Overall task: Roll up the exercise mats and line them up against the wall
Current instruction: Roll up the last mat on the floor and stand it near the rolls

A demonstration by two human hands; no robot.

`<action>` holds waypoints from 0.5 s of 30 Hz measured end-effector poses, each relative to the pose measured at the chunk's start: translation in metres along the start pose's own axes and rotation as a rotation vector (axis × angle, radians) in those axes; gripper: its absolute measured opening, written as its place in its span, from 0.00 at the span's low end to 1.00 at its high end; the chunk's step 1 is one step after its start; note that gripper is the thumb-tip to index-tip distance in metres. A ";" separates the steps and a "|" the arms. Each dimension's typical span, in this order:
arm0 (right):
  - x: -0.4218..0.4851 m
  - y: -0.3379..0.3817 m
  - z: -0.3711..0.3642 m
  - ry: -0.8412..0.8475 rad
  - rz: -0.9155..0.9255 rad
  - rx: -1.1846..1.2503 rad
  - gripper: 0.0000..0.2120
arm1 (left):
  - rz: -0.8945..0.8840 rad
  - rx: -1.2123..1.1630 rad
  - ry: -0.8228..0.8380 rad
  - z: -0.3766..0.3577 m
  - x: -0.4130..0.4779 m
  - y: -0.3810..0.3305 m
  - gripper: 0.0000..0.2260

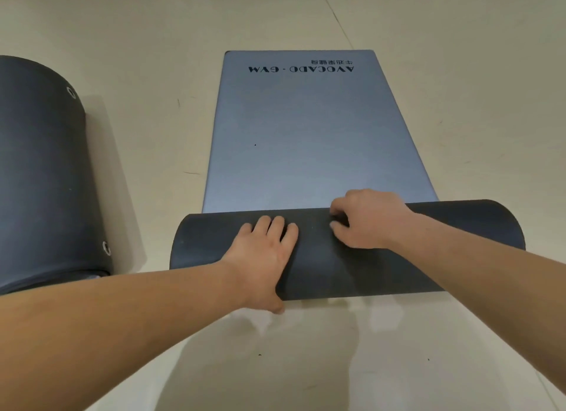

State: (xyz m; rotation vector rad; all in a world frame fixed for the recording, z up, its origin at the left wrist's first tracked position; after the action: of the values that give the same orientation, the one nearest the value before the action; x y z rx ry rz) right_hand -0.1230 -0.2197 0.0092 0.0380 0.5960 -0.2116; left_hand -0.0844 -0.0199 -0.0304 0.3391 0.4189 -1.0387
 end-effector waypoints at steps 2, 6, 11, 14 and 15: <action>-0.010 -0.001 0.000 0.114 -0.004 -0.023 0.41 | 0.013 0.039 -0.005 -0.007 0.007 0.004 0.66; -0.019 -0.007 -0.030 0.216 -0.082 -0.191 0.73 | 0.049 0.042 0.034 -0.017 0.019 0.005 0.66; -0.011 -0.014 -0.048 0.068 -0.018 -0.238 0.73 | -0.025 0.012 0.065 0.002 0.029 0.014 0.57; -0.011 -0.022 -0.030 0.078 0.032 -0.152 0.64 | -0.048 -0.031 0.100 0.021 0.030 0.021 0.50; -0.014 -0.023 -0.024 0.089 0.047 -0.133 0.61 | -0.059 -0.044 0.121 0.024 0.031 0.022 0.48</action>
State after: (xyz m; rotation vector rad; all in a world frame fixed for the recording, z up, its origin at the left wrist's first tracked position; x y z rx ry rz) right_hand -0.1522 -0.2369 -0.0029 -0.0673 0.6957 -0.1252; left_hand -0.0473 -0.0437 -0.0229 0.3528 0.5627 -1.0681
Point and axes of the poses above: each hand's wrist, its own x-axis towards the middle knuckle, its own z-axis out of the back of the hand, y = z × x, the point moved 3 cm from there along x, towards the middle knuckle, and after that the axes turned 6 degrees about y, right-handed, at the moved point
